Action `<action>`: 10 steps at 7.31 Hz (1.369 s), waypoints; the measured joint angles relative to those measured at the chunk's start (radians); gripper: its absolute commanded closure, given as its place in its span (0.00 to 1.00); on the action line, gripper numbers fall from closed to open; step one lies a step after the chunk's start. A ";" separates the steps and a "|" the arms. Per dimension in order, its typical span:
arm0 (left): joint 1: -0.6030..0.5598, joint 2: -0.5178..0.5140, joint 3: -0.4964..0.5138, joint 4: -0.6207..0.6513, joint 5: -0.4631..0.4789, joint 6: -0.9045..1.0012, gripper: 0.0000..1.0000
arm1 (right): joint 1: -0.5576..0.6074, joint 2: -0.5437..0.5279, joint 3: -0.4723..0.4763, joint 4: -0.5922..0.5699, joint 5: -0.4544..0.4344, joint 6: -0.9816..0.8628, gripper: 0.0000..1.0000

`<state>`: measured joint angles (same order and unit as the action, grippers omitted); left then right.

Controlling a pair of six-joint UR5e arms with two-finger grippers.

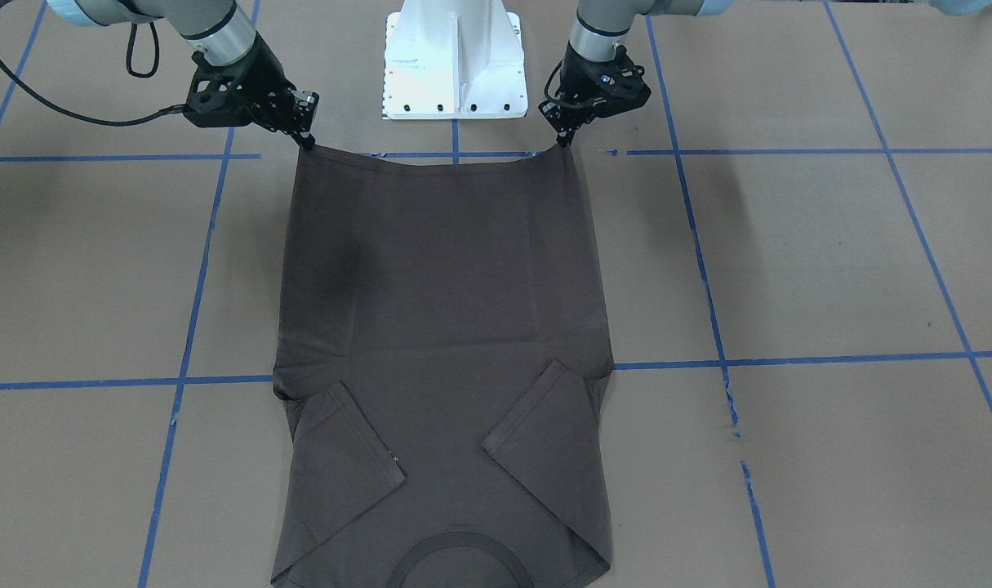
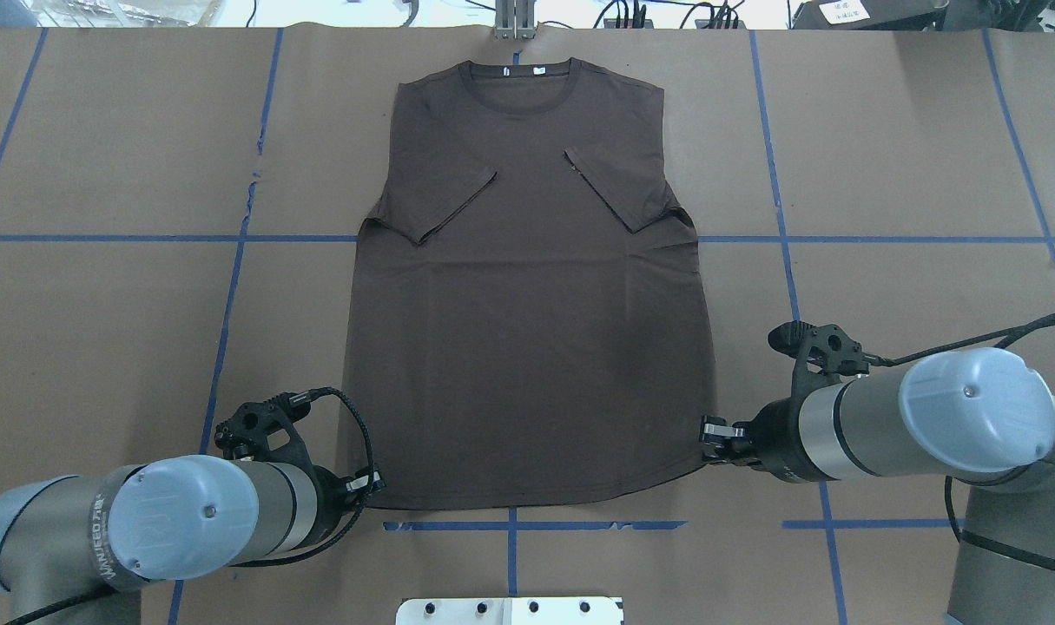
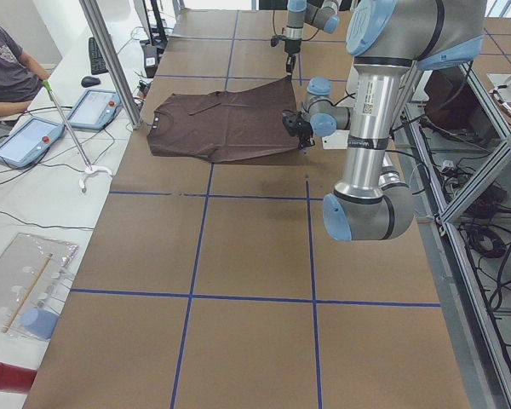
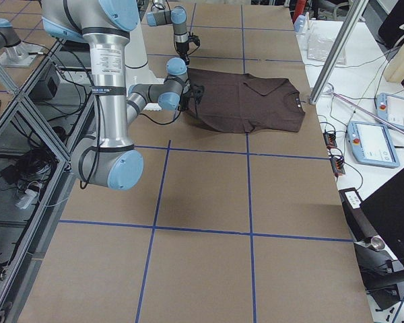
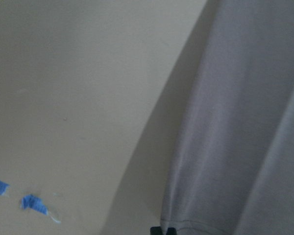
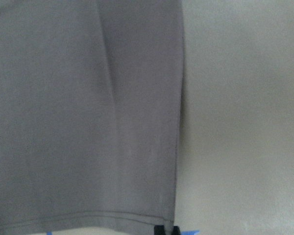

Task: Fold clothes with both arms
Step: 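Grasp the hem corners with both grippers, then lift the hem with both grippers and fold it toward the collar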

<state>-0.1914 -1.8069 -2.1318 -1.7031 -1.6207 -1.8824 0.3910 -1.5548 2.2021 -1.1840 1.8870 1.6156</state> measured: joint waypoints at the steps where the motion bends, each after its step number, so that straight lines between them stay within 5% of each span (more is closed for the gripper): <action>1: 0.015 0.003 -0.031 0.006 -0.009 0.011 1.00 | -0.002 -0.039 0.046 -0.001 0.048 0.001 1.00; 5: 0.199 0.050 -0.344 0.213 -0.017 0.002 1.00 | -0.113 -0.105 0.137 -0.002 0.164 0.001 1.00; 8: 0.228 0.028 -0.350 0.243 -0.017 -0.006 1.00 | -0.063 -0.081 0.118 -0.002 0.177 -0.025 1.00; 10: 0.122 -0.010 -0.295 0.242 -0.018 0.042 1.00 | 0.053 -0.027 0.062 0.001 0.182 -0.078 1.00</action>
<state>-0.0694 -1.8173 -2.4270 -1.4609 -1.6383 -1.8402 0.4437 -1.5820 2.2642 -1.1828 2.0689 1.5375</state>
